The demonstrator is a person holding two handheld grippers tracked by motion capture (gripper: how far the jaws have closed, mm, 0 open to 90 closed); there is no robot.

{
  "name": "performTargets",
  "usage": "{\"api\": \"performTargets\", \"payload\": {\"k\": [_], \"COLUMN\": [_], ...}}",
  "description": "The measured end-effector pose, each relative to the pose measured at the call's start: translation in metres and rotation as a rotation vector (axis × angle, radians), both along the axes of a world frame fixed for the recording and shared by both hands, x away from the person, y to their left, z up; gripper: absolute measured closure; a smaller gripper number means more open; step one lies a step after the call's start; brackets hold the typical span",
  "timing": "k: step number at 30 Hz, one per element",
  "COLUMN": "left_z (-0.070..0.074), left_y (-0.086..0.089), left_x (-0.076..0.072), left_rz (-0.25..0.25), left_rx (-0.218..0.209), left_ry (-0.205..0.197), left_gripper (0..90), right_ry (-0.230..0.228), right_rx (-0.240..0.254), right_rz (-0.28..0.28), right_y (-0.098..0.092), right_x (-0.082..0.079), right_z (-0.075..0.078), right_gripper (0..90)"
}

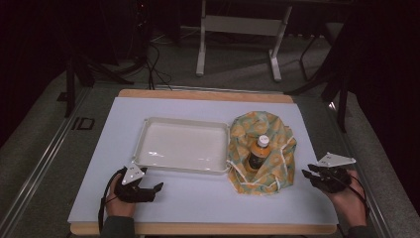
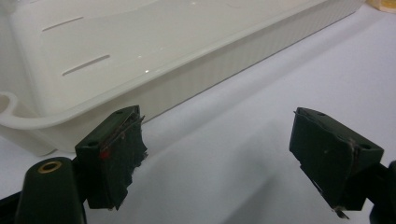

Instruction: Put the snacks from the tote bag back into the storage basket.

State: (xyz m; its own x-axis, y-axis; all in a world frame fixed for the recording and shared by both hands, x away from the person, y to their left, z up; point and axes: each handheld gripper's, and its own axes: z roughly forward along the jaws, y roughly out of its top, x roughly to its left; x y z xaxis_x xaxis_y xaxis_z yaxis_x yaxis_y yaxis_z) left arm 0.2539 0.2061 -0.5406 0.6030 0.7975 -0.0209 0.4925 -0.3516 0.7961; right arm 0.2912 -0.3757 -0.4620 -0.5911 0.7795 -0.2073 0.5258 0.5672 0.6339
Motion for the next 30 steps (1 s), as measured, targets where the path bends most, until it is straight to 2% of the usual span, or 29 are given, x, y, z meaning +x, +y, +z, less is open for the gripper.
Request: {"api": "performTargets", "payload": {"k": [3, 8, 14, 18, 23, 30], "left_z": [0.000, 0.000, 0.000, 0.000, 0.000, 0.000], "left_y": [0.000, 0.000, 0.000, 0.000, 0.000, 0.000], "left_x": [0.000, 0.000, 0.000, 0.000, 0.001, 0.001], "left_rz": [0.001, 0.000, -0.001, -0.002, -0.003, -0.005], "left_rx": [-0.002, -0.001, -0.002, 0.000, 0.001, 0.004], "left_ry": [0.001, 0.001, 0.001, 0.003, 0.004, 0.005], "left_gripper": [17.9, 17.9, 17.9, 17.9, 17.9, 17.9], "right_ry": [0.006, 0.006, 0.014, 0.024, 0.051, 0.050], "right_rx": [-0.023, -0.028, -0.062, -0.068, -0.103, -0.120], "right_rz": [0.021, 0.037, 0.072, 0.080, 0.132, 0.170], "right_y": [0.003, 0.005, 0.006, 0.007, 0.014, 0.024], "right_x": [0.001, 0.002, 0.003, 0.003, 0.006, 0.010], "right_z": [0.003, 0.008, 0.016, 0.019, 0.028, 0.037], "right_gripper": [66.7, 67.6, 69.0, 71.0, 72.3, 72.6]}}
